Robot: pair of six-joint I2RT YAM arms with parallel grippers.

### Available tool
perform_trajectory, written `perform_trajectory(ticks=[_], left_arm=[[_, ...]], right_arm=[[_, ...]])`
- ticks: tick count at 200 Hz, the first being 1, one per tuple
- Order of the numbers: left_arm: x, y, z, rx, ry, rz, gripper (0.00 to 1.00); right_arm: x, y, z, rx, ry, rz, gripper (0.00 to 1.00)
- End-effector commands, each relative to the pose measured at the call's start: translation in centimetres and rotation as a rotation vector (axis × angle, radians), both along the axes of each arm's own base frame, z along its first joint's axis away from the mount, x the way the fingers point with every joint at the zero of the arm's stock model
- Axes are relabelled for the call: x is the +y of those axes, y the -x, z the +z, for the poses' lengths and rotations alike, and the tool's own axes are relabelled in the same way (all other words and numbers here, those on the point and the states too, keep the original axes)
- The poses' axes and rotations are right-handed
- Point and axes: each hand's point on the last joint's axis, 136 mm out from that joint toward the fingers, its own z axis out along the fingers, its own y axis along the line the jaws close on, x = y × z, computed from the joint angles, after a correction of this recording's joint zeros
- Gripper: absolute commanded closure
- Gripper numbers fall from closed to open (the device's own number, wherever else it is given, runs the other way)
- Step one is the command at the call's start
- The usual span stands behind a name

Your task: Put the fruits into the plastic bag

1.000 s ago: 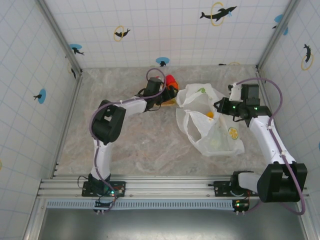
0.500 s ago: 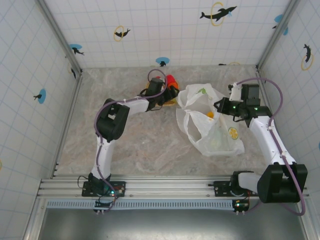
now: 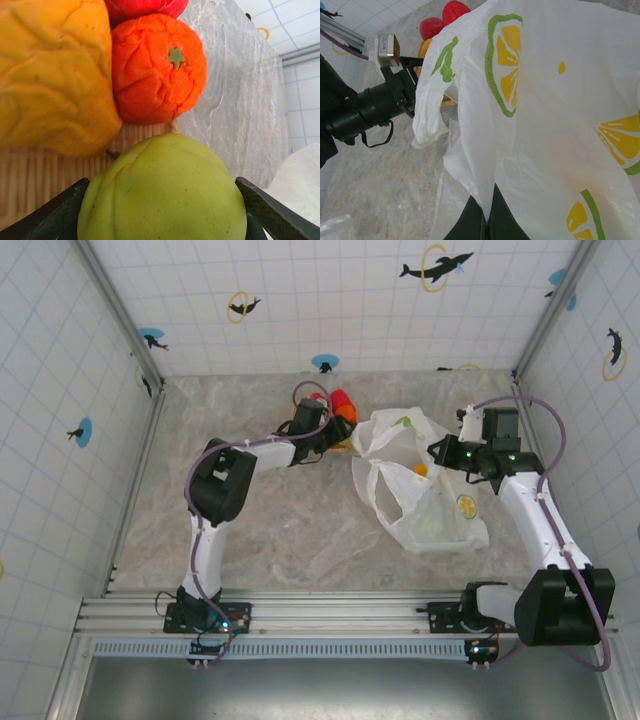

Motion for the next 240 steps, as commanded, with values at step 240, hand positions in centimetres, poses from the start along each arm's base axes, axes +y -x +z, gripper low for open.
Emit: perform_trajectory(ticks=[240], left_arm=[[-7.1,15.7,9.6,-0.325,-0.021,-0.508,0.32]], right_arm=[[5.4,-0.1,1.6,-0.028,-0.212,0.078,1.00]])
